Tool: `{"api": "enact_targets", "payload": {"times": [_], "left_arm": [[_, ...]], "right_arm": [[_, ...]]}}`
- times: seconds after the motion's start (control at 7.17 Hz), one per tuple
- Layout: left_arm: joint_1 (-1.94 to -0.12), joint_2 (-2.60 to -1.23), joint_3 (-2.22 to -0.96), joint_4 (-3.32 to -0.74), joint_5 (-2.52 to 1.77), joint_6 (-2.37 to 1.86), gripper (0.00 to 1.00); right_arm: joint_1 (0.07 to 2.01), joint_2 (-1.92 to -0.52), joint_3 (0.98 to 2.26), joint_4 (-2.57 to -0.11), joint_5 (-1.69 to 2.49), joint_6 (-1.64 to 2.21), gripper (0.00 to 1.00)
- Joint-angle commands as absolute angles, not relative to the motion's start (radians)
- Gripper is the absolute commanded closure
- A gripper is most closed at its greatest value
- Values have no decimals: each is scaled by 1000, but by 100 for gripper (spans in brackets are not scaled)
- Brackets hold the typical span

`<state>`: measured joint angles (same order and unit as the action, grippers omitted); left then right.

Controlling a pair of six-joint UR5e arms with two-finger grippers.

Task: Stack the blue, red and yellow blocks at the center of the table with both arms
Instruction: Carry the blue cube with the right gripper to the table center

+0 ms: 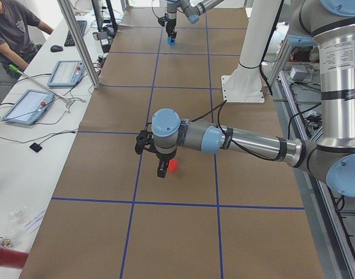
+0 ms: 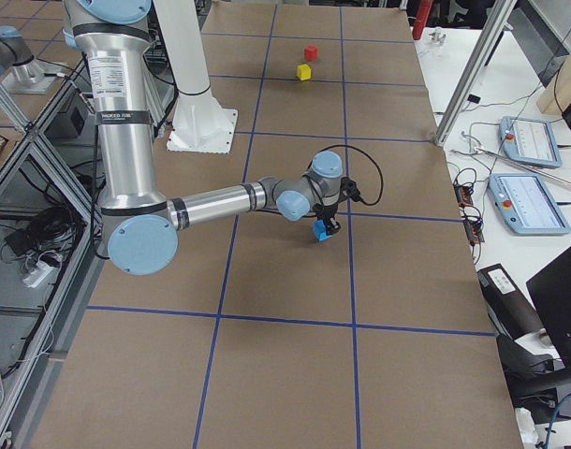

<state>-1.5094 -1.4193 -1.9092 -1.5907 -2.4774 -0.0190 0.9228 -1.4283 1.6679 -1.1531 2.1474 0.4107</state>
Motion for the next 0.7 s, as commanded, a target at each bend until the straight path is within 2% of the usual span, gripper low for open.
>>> {"api": "enact_targets", "payload": {"times": [0.0, 0.14, 0.28, 0.42, 0.56], "left_arm": [[-1508, -1425, -1901, -1591, -2477, -18, 0], [-1508, -1431, -1899, -1589, -2476, -18, 0], [-1508, -1437, -1885, -1589, -2474, -18, 0], [-1508, -1448, -1872, -1589, -2474, -18, 0], [-1508, -1448, -1871, -1589, -2474, -18, 0]], "right_arm": [[768, -1224, 1671, -1222, 2105, 770, 100], [668, -1083, 1661, -1343, 2006, 908, 100], [617, -939, 1601, -1406, 1953, 1043, 100], [577, -819, 1483, -1402, 1944, 1146, 100], [568, -755, 1413, -1399, 1934, 1188, 100]]}}
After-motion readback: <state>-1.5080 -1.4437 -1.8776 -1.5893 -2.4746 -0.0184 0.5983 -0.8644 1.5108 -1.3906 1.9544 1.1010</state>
